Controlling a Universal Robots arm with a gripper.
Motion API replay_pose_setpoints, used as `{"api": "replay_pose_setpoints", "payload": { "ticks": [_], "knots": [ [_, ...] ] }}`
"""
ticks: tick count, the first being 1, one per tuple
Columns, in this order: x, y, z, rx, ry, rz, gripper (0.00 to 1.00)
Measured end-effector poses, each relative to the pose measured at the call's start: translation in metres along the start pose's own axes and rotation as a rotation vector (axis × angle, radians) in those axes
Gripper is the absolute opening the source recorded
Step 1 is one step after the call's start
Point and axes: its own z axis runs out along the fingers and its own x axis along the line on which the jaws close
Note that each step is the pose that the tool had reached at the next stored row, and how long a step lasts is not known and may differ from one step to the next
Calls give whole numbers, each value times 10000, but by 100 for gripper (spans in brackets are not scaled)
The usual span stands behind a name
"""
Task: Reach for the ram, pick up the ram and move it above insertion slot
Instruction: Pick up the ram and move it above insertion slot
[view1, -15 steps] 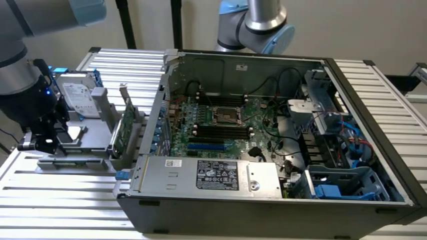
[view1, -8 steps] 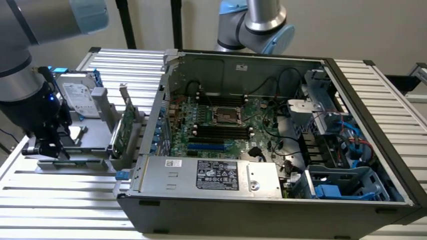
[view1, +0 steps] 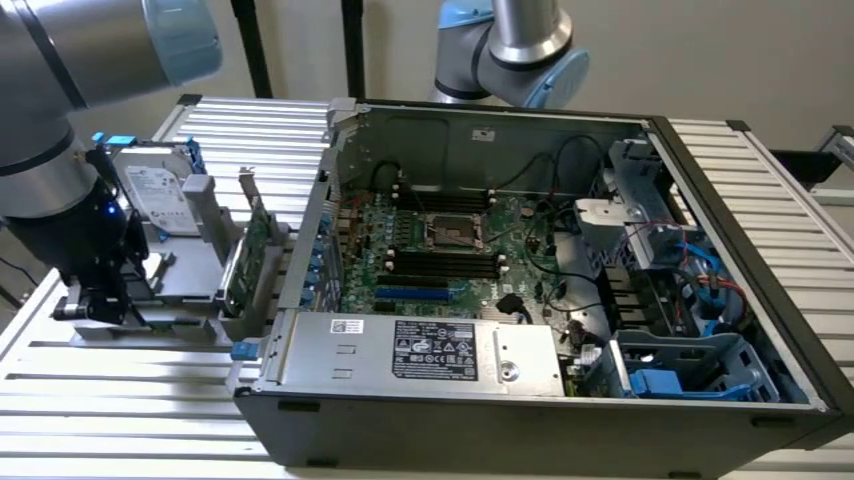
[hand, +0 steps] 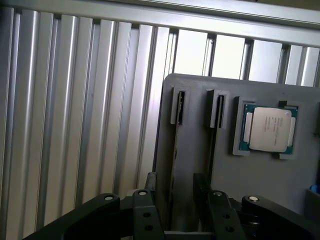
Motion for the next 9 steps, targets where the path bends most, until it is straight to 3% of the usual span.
{"api": "replay_pose_setpoints", "payload": {
  "ticks": [5,9],
  "knots": [
    [10,0,89,5,-42,-1,42],
    [11,-1,144,23,-200,-3,42]
  ]
}}
